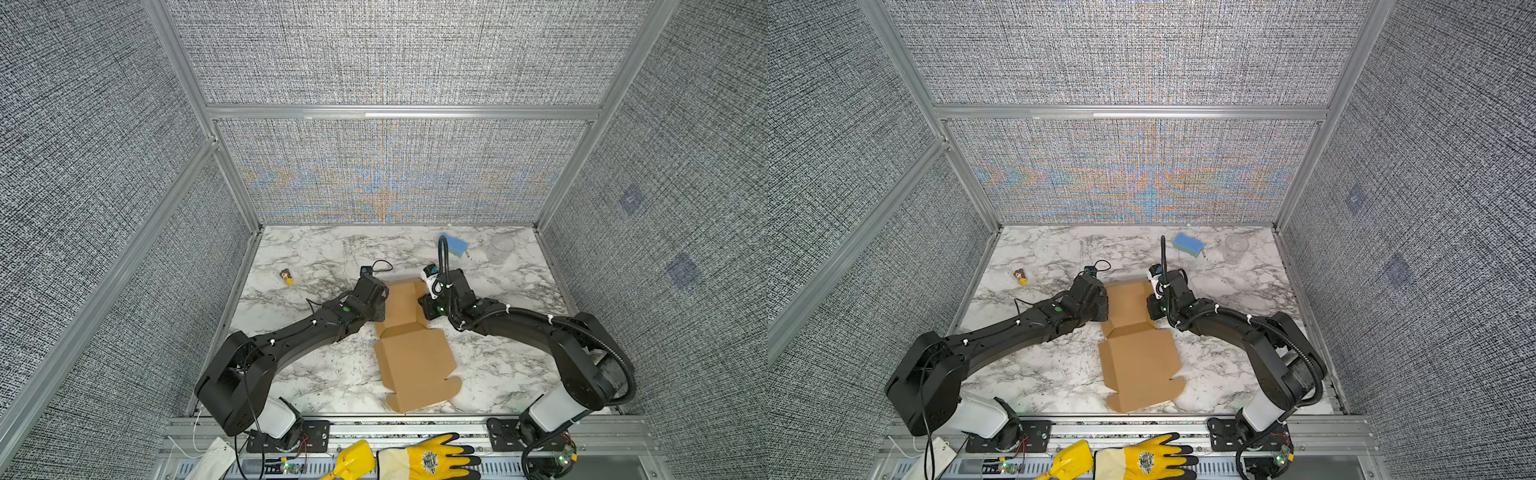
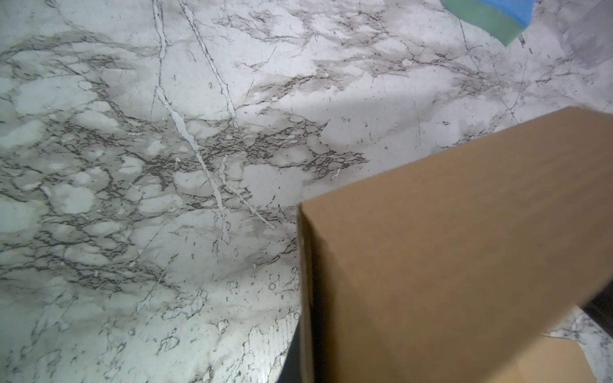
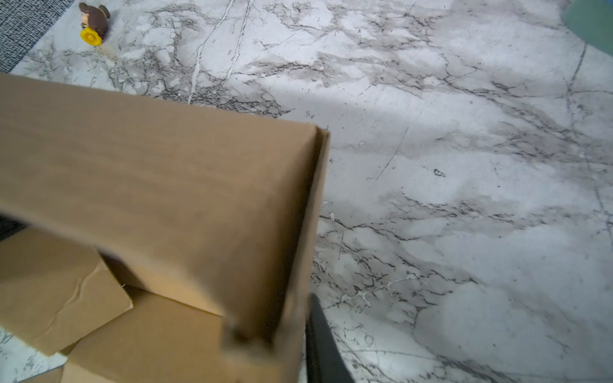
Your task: Fold the paper box
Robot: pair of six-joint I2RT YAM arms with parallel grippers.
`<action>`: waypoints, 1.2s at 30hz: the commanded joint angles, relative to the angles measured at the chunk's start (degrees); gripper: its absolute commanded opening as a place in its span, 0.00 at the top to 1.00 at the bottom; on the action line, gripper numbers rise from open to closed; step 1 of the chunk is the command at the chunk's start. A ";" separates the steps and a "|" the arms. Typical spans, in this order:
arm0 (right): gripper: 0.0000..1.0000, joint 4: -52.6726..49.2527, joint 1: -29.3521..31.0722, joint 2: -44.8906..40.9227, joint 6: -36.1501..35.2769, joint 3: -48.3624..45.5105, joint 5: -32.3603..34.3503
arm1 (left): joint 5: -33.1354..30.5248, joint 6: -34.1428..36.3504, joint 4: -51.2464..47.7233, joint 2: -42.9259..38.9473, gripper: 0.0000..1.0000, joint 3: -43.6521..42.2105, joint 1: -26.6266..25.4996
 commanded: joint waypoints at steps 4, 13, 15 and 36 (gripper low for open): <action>0.90 -2.67 0.10 1.57 0.47 1.96 5.94 | 1.98 0.02 0.12 0.55 1.00 1.24 -0.01; 1.00 -6.49 1.79 5.79 0.73 6.00 11.75 | 2.96 0.04 -0.97 1.19 1.00 2.42 -0.04; 1.00 -8.52 2.29 7.01 0.59 7.36 14.29 | 3.04 0.04 -1.40 1.31 1.00 2.81 -0.07; 1.00 -16.96 5.24 18.87 3.03 17.42 28.64 | 4.28 -0.13 -2.28 3.69 1.00 3.74 -0.01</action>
